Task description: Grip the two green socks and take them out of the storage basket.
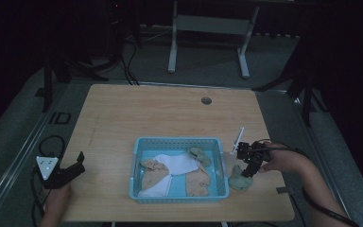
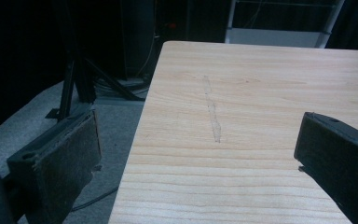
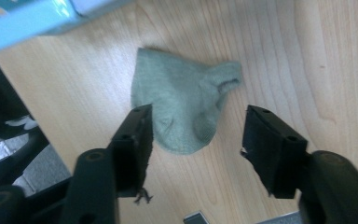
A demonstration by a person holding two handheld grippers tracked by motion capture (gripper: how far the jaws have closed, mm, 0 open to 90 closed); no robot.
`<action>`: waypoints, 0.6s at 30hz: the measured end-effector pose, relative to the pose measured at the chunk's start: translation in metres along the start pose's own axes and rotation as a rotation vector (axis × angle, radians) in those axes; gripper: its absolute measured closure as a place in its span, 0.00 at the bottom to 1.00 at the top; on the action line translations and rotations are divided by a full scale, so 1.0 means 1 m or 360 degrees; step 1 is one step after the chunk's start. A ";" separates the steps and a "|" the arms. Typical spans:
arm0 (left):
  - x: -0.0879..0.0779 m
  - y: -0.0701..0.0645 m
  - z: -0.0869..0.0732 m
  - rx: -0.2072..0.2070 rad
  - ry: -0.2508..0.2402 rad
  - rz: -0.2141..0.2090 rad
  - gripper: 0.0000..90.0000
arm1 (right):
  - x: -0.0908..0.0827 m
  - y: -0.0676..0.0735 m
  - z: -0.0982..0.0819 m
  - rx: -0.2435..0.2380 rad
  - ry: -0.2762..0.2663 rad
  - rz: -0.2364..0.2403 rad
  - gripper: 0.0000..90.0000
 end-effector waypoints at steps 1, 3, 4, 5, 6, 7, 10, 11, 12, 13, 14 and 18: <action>0.000 0.000 0.000 -0.0002 -0.0001 0.0000 0.01 | -0.002 0.001 0.002 0.0006 0.0008 0.0006 0.45; 0.000 0.000 0.000 -0.0003 -0.0004 -0.0001 0.01 | -0.006 0.003 0.008 -0.0002 0.0023 0.0020 0.43; 0.000 0.000 0.000 -0.0004 -0.0003 -0.0001 0.01 | -0.008 0.004 0.010 -0.0010 0.0026 0.0018 0.43; 0.000 0.000 0.000 -0.0004 -0.0004 -0.0001 0.01 | -0.010 0.005 0.013 -0.0018 0.0033 0.0022 0.43; 0.000 0.000 0.000 -0.0005 -0.0005 -0.0002 0.01 | -0.012 0.007 0.017 -0.0033 0.0035 0.0020 0.41; 0.000 0.000 0.000 -0.0005 -0.0003 -0.0003 0.01 | -0.013 0.008 0.019 -0.0045 0.0032 0.0017 0.41; 0.000 0.000 0.000 -0.0004 -0.0003 -0.0004 0.01 | -0.018 0.013 0.030 -0.0081 0.0018 -0.0010 0.41; 0.000 0.000 0.000 -0.0005 -0.0003 -0.0004 0.01 | -0.019 0.014 0.033 -0.0100 0.0006 -0.0013 0.41; 0.000 0.000 0.000 -0.0005 -0.0004 -0.0004 0.01 | -0.021 0.015 0.037 -0.0119 -0.0007 -0.0023 0.41; 0.000 0.000 0.000 -0.0005 -0.0003 -0.0005 0.01 | -0.022 0.017 0.041 -0.0129 -0.0017 -0.0027 0.41; 0.000 0.001 0.000 -0.0005 -0.0003 -0.0005 0.01 | -0.023 0.019 0.044 -0.0139 -0.0021 -0.0024 0.41; 0.000 0.001 0.000 -0.0005 -0.0003 -0.0006 0.01 | -0.026 0.024 0.057 -0.0188 -0.0037 -0.0025 0.41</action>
Point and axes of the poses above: each handheld gripper's, and its own axes: x roughly forward along the jaws, z roughly out of its top, y roughly to its left, the point moved 3 cm from there along x, roughly forward along the jaws, and after that the axes turned 14 degrees about x, right-handed, at the moved point
